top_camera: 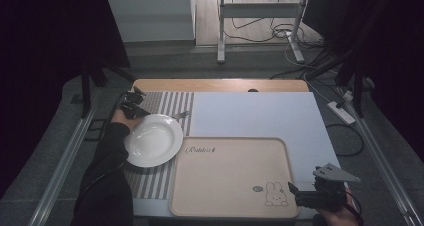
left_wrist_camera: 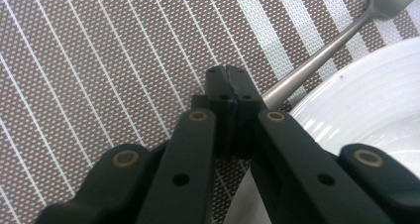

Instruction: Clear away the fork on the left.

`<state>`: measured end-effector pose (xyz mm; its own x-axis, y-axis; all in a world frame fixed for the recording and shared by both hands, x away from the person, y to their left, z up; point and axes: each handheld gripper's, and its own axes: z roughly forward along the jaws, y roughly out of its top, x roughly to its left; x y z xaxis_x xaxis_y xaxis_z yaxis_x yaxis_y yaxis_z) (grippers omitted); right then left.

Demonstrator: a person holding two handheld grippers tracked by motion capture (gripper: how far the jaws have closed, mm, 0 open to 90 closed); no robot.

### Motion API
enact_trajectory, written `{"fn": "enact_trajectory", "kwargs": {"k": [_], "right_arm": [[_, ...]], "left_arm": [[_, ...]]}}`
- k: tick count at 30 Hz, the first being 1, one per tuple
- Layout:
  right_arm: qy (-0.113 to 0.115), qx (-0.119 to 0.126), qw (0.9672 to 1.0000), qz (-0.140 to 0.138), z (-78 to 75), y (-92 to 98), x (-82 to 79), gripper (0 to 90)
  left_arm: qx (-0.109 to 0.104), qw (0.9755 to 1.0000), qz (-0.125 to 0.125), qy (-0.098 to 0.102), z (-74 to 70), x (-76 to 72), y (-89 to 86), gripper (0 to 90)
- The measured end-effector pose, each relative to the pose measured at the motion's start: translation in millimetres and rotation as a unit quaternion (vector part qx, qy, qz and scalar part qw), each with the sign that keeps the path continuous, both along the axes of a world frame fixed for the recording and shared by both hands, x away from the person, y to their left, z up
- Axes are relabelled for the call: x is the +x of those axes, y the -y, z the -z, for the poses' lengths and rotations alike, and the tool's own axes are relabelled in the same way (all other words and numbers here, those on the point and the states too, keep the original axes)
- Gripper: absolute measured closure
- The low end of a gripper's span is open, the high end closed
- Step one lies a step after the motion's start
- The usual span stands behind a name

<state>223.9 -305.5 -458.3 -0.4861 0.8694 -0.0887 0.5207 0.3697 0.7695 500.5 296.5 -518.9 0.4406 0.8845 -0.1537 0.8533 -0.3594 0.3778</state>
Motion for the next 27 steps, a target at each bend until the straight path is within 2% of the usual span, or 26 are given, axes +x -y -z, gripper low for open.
{"fn": "enact_trajectory", "kwargs": {"k": [4,5,6,7,9,12,13,14,15,20,21,23,24,26,27], "right_arm": [[0.000,0.000,1.0000,0.001,-0.1,0.2,-0.1,0.0],[0.000,0.000,1.0000,0.001,-0.1,0.3,-0.1,0.0],[0.000,0.000,1.0000,0.001,-0.1,0.3,-0.1,0.0],[0.000,0.000,1.0000,0.001,-0.1,0.2,0.0,0.0],[0.000,0.000,1.0000,0.002,-0.1,0.2,0.0,0.0],[0.000,0.000,1.0000,0.002,-0.1,0.1,0.1,0.0],[0.000,0.000,1.0000,0.002,-0.1,0.1,0.1,0.0],[0.000,0.000,1.0000,0.002,0.0,0.1,0.0,0.0],[0.001,-0.001,1.0000,0.001,0.0,0.1,0.0,0.0],[0.002,0.000,1.0000,0.001,-0.1,0.2,-0.3,0.0],[0.002,0.000,1.0000,0.001,-0.1,0.2,-0.4,0.0],[0.002,0.001,1.0000,0.001,-0.2,0.2,-0.5,0.0],[0.002,0.000,1.0000,0.002,-0.2,0.2,-0.5,0.0],[0.002,0.001,1.0000,0.002,-0.2,0.2,-0.5,0.0],[0.003,0.000,1.0000,0.002,-0.2,0.2,-0.5,0.0]], "left_arm": [[-0.005,1.0000,0.001,0.000,0.4,0.3,-1.2,89.0],[0.005,1.0000,-0.001,0.008,-0.7,0.3,-0.4,88.9],[0.005,1.0000,-0.001,0.008,-0.7,0.3,-0.4,88.0],[0.003,0.9996,-0.007,0.025,-4.4,0.9,-0.9,84.5],[-0.008,0.9993,-0.012,0.034,-9.2,2.9,-0.2,76.1],[-0.010,0.9990,-0.012,0.042,-14.8,5.1,3.1,59.1],[-0.011,0.9986,-0.010,0.051,-19.4,7.0,8.3,52.2],[-0.011,0.9986,-0.010,0.051,-19.4,7.0,8.3,48.9],[-0.025,0.9980,0.001,0.058,-21.1,8.6,14.5,44.0],[-0.030,0.9978,0.021,0.056,-16.8,11.0,31.6,19.2],[-0.029,0.9979,0.027,0.051,-15.1,11.9,35.9,19.2],[-0.034,0.9975,0.042,0.045,-12.1,13.9,44.8,12.5],[-0.029,0.9975,0.049,0.041,-10.4,15.7,52.1,4.8],[-0.027,0.9974,0.053,0.040,-9.3,16.6,56.4,1.0],[-0.020,0.9973,0.060,0.037,-7.3,18.3,64.6,0.0]]}}
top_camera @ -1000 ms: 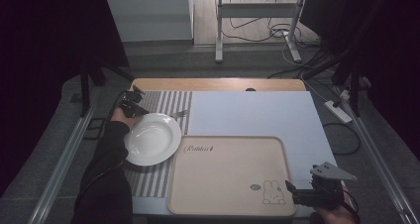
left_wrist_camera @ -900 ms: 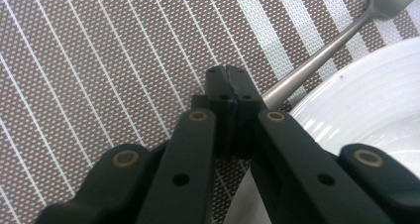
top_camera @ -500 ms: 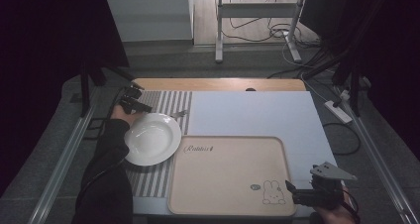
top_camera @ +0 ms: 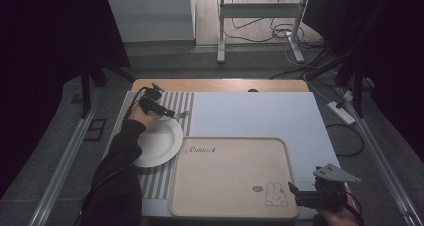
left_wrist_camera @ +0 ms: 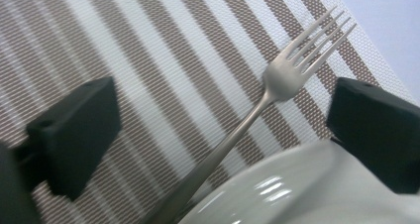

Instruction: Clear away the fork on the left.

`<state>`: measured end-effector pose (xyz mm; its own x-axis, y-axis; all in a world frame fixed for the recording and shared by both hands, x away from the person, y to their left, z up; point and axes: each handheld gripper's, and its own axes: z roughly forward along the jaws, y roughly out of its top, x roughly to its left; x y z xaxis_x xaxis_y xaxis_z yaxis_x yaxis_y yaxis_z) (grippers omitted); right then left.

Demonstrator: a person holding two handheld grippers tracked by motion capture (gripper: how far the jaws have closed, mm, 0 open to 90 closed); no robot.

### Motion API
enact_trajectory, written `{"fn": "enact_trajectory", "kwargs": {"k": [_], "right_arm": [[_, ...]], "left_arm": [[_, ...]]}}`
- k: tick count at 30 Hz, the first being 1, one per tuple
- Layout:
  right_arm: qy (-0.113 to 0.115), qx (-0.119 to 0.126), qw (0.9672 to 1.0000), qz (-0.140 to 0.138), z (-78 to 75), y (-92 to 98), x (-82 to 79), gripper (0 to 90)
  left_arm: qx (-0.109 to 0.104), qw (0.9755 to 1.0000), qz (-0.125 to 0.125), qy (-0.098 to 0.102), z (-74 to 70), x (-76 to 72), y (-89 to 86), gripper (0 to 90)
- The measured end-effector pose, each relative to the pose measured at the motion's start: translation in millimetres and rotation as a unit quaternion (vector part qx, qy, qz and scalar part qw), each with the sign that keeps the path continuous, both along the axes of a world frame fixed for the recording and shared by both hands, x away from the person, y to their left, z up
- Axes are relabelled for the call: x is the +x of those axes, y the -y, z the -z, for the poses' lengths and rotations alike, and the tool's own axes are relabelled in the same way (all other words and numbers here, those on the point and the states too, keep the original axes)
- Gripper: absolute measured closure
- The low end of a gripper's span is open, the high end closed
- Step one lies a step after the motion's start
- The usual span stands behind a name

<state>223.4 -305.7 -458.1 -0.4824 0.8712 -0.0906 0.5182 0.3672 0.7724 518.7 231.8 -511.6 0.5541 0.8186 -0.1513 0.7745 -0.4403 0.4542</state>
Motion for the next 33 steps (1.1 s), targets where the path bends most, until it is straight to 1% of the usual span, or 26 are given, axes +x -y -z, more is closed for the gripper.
{"fn": "enact_trajectory", "kwargs": {"k": [1,2,4,5,6,7,9,10,11,13,14,15,17,18,19,20,22,23,24,25,26,27,30,31,32,33], "right_arm": [[0.000,0.000,1.0000,0.000,0.0,0.0,0.0,0.0],[-0.001,0.000,1.0000,-0.001,-0.1,0.1,-0.1,0.0],[0.000,0.000,1.0000,-0.001,-0.2,0.2,-0.3,0.0],[0.000,0.000,1.0000,-0.001,-0.2,0.2,-0.3,0.0],[0.000,0.001,1.0000,-0.001,-0.2,0.3,-0.3,0.0],[0.000,0.001,1.0000,-0.001,-0.2,0.3,-0.3,0.0],[0.000,0.000,1.0000,-0.002,-0.2,0.3,-0.3,0.0],[0.001,0.000,1.0000,-0.002,0.0,0.1,-0.4,0.0],[0.001,0.000,1.0000,-0.002,0.0,0.1,-0.4,0.0],[0.001,0.000,1.0000,-0.002,0.0,0.1,-0.5,0.0],[0.001,0.000,1.0000,-0.002,-0.1,0.1,-0.6,0.0],[0.001,-0.001,1.0000,-0.003,0.0,0.1,-0.5,0.0],[0.001,-0.001,1.0000,-0.003,0.0,0.1,-0.5,0.0],[0.001,-0.001,1.0000,-0.004,0.1,-0.1,-0.5,0.0],[0.001,-0.002,1.0000,-0.004,0.1,-0.3,-0.5,0.0],[0.000,-0.004,1.0000,-0.004,0.2,-0.6,-0.5,0.0],[0.000,-0.004,1.0000,-0.004,0.3,-0.7,-0.7,0.0],[0.000,-0.004,1.0000,-0.004,0.3,-0.7,-0.7,0.0],[0.000,-0.004,1.0000,-0.004,0.3,-0.7,-0.7,0.0],[0.000,-0.004,1.0000,-0.004,0.3,-0.6,-0.6,0.0],[0.000,-0.005,1.0000,-0.006,0.4,-0.8,-0.6,0.0],[0.000,-0.006,1.0000,-0.007,0.4,-1.0,-0.7,0.0],[0.000,-0.011,0.9999,-0.010,0.5,-1.7,-1.1,0.0],[0.000,-0.011,0.9999,-0.010,0.5,-1.7,-1.1,0.0],[0.000,-0.012,0.9999,-0.010,0.6,-2.1,-1.2,0.0],[0.000,-0.012,0.9999,-0.010,0.6,-2.1,-1.2,0.0]], "left_arm": [[0.000,1.0000,0.000,0.000,0.0,0.0,0.0,0.0],[0.003,0.9999,0.009,-0.004,2.1,1.9,6.8,0.0],[0.005,0.9999,0.012,-0.007,3.4,2.8,10.2,0.0],[0.009,0.9998,0.016,-0.011,5.1,3.5,13.8,0.0],[0.024,0.9993,0.022,-0.017,8.6,4.6,21.0,0.1],[0.024,0.9993,0.022,-0.017,8.6,4.6,21.0,0.2],[0.032,0.9989,0.027,-0.021,11.0,6.1,25.4,0.2],[0.041,0.9986,0.027,-0.022,13.2,7.6,28.6,0.2],[0.041,0.9986,0.027,-0.022,13.2,7.6,28.6,0.2],[0.053,0.9980,0.027,-0.019,13.2,8.1,30.6,1.0],[0.064,0.9975,0.026,-0.015,12.8,8.2,31.4,5.2],[0.075,0.9967,0.029,-0.011,12.7,7.9,31.7,5.5],[0.074,0.9967,0.030,-0.012,11.8,8.2,29.4,9.3],[0.072,0.9970,0.027,-0.011,11.0,8.2,27.8,9.3],[0.069,0.9973,0.026,-0.008,10.1,8.2,25.0,12.6],[0.066,0.9975,0.024,-0.006,9.2,8.3,21.9,20.9],[0.057,0.9981,0.025,0.001,8.0,8.0,14.0,27.6],[0.057,0.9981,0.025,0.001,8.0,8.0,14.0,31.8],[0.054,0.9982,0.025,0.003,7.3,7.9,10.0,31.8],[0.051,0.9984,0.024,0.003,6.9,7.8,6.8,37.5],[0.048,0.9986,0.023,0.002,6.1,7.5,0.9,46.7],[0.048,0.9986,0.023,0.002,6.1,7.5,0.9,50.9],[0.051,0.9985,0.021,0.004,5.5,6.3,-6.9,64.4],[0.054,0.9983,0.022,0.006,5.3,5.7,-8.6,64.4],[0.055,0.9982,0.023,0.005,5.1,5.2,-10.5,70.3],[0.056,0.9981,0.023,0.005,4.9,4.8,-11.3,70.3]]}}
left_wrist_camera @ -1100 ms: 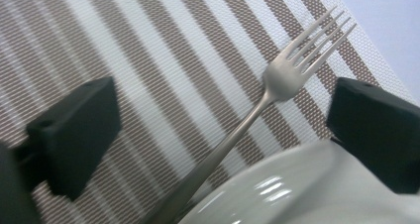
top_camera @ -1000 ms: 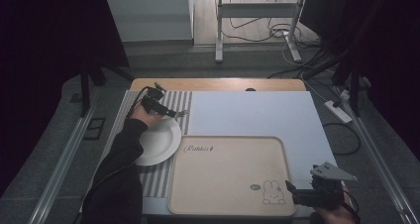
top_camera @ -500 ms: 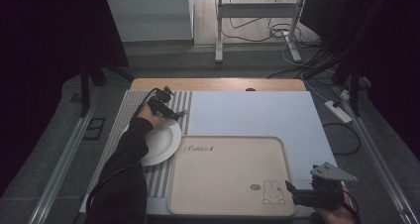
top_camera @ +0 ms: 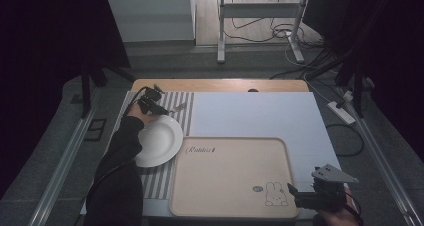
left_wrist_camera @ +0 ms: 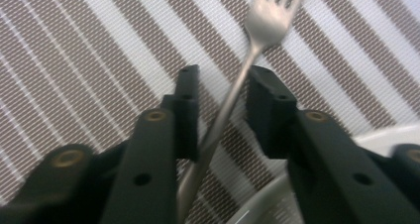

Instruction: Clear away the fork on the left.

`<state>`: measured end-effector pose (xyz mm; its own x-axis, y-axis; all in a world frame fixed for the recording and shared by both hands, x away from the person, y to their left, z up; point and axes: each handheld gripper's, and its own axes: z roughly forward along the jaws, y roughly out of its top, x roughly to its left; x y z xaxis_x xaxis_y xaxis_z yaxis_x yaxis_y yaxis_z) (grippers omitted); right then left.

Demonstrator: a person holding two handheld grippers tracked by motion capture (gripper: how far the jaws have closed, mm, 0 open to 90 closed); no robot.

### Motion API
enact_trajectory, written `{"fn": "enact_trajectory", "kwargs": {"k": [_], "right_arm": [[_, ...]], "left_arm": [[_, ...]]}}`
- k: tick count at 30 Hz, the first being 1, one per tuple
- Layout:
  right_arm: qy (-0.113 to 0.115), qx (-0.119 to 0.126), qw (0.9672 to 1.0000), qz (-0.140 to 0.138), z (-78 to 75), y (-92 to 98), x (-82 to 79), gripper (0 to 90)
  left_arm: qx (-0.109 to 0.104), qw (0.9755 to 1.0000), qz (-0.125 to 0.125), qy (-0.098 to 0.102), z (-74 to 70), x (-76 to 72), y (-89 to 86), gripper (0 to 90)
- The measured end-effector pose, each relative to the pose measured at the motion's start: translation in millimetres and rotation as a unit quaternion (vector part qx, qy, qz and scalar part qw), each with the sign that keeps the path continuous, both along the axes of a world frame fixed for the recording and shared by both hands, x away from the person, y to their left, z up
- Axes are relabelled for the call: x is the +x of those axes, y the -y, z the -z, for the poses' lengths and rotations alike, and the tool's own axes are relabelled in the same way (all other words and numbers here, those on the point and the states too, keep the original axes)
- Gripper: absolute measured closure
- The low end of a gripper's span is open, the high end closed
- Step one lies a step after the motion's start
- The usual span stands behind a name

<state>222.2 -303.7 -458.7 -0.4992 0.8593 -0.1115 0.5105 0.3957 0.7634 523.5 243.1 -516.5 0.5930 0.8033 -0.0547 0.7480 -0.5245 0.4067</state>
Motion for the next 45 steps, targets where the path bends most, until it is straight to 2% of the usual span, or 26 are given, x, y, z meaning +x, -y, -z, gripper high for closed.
{"fn": "enact_trajectory", "kwargs": {"k": [2,3,5,9,12,15,18,21,27,35,37,41,45], "right_arm": [[0.000,0.000,1.0000,0.000,0.0,0.1,-0.1,0.0],[0.000,0.000,1.0000,0.000,0.0,0.2,-0.1,0.0],[0.000,0.000,1.0000,0.000,0.1,0.1,0.0,0.0],[0.000,0.001,1.0000,0.001,0.1,0.1,0.3,0.0],[-0.001,0.003,1.0000,0.001,0.1,0.3,0.5,0.0],[-0.002,0.003,1.0000,-0.001,-0.2,0.7,0.3,0.0],[-0.002,0.003,1.0000,-0.001,-0.2,0.7,0.3,0.0],[-0.002,0.003,1.0000,-0.001,-0.2,0.7,0.3,0.0],[-0.003,0.004,1.0000,0.000,-0.3,0.5,0.5,0.0],[-0.001,0.005,1.0000,0.002,-0.2,0.6,0.5,0.0],[0.001,0.006,1.0000,0.002,0.0,0.5,0.5,0.0],[-0.001,0.005,1.0000,0.001,-0.5,0.9,0.3,0.0],[0.001,0.006,1.0000,0.003,-0.3,0.9,0.2,0.0]], "left_arm": [[0.004,0.9999,0.012,0.002,-0.5,-1.8,-2.0,77.0],[-0.014,0.9995,0.027,-0.012,-0.4,-1.9,-4.7,81.5],[-0.012,0.9994,0.029,-0.011,-0.3,-2.7,-4.7,85.8],[-0.033,0.9991,0.022,-0.016,0.7,-2.1,-9.5,85.9],[-0.031,0.9994,0.015,-0.010,-0.9,-2.0,-12.3,86.0],[-0.031,0.9995,-0.002,-0.003,-6.1,-2.5,-24.4,86.0],[-0.035,0.9994,-0.008,-0.005,-8.1,-3.9,-31.4,86.0],[-0.021,0.9995,-0.022,-0.003,-12.4,-8.5,-44.5,86.0],[-0.012,0.9994,-0.034,-0.001,-18.5,-14.5,-59.8,86.0],[-0.013,0.9993,-0.036,-0.001,-36.1,-25.5,-75.5,86.0],[-0.007,0.9994,-0.034,0.001,-40.4,-28.1,-76.0,86.0],[-0.010,0.9995,-0.029,0.003,-46.4,-32.3,-75.4,86.0],[-0.025,0.9994,-0.023,0.003,-53.0,-40.0,-70.1,85.9]]}}
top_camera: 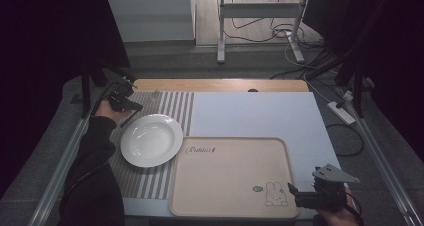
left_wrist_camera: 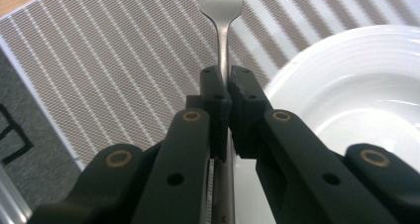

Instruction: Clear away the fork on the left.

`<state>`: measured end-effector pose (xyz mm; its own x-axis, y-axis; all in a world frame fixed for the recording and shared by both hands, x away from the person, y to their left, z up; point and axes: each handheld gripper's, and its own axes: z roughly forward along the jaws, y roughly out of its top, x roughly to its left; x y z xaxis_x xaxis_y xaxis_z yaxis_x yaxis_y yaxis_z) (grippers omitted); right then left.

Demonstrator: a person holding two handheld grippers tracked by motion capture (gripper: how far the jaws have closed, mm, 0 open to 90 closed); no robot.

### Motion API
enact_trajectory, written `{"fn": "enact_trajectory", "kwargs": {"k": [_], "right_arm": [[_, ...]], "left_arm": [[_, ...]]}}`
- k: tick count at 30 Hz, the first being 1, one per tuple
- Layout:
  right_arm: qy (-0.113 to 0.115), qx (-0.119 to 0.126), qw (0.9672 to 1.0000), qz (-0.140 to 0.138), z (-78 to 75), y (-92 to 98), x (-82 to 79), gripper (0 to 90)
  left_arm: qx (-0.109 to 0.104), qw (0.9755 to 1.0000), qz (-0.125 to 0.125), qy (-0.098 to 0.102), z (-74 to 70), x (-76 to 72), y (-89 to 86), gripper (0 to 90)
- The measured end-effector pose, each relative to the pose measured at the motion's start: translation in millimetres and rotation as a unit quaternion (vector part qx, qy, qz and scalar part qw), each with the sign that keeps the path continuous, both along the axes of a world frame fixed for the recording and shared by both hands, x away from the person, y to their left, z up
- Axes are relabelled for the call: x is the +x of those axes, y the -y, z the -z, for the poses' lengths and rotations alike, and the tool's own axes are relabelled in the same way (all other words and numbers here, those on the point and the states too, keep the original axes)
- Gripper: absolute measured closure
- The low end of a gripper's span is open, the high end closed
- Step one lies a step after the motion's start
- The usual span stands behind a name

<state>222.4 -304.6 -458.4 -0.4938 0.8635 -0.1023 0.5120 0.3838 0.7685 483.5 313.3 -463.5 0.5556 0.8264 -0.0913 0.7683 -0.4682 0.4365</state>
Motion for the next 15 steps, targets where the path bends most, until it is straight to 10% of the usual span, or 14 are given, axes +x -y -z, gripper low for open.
{"fn": "enact_trajectory", "kwargs": {"k": [15], "right_arm": [[0.001,-0.001,1.0000,-0.001,0.0,-0.3,-0.3,0.0]], "left_arm": [[-0.019,0.9990,0.040,-0.008,4.4,-32.3,32.9,85.8]]}}
